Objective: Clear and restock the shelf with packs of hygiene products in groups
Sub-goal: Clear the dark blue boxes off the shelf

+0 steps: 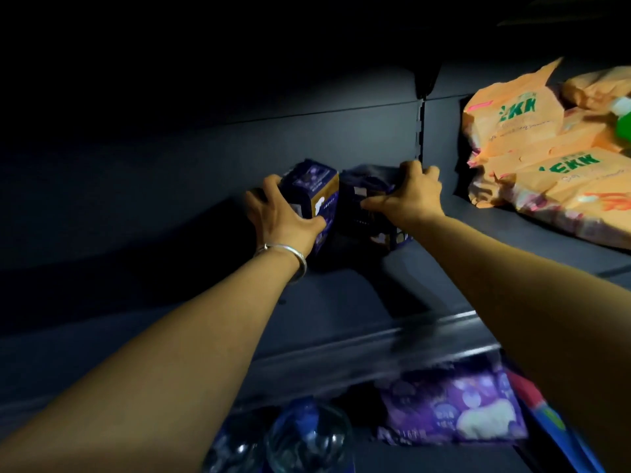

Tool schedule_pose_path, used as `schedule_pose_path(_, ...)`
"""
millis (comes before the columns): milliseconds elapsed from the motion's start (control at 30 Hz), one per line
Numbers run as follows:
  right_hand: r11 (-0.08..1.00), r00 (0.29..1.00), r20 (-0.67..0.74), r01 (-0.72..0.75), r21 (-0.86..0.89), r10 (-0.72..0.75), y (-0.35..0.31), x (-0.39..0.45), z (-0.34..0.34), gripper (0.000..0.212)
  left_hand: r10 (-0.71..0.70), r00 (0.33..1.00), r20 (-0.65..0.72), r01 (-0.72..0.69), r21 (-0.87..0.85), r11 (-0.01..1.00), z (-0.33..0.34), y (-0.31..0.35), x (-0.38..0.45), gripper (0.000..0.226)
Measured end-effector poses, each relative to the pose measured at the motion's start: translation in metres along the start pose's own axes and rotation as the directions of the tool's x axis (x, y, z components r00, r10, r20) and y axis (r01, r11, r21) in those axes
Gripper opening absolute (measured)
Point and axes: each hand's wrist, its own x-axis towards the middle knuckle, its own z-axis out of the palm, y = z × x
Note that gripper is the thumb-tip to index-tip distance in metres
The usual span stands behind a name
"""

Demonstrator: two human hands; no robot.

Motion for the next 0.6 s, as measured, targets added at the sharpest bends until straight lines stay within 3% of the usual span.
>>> schedule_pose_path(267, 1.0, 0.99, -0.14, 0.017, 0.019, -0.014, -0.029, -0.082, -0.107, 0.092, 0.089, 0.995, 0.044, -0.084, -0.101, 0.991, -0.06, 0.064, -0.066, 0.081)
schedule_pose_path(400, 0.995, 0.983, -0.183, 0.008, -0.104, -0.027, -0.02, -0.155, -0.163, 0.079, 0.158, 0.977, 0.146, -0.139, -0.135, 0.981, -0.091, 0.085, -0.126, 0.083)
schedule_pose_path(600, 0.975, 0.982, -0.143, -0.146, -0.17, 0.122, 0.031, -0.262, -0.202, 0.077, 0.188, 0.939, 0.288, -0.157, -0.127, 0.979, -0.089, 0.076, -0.227, 0.084)
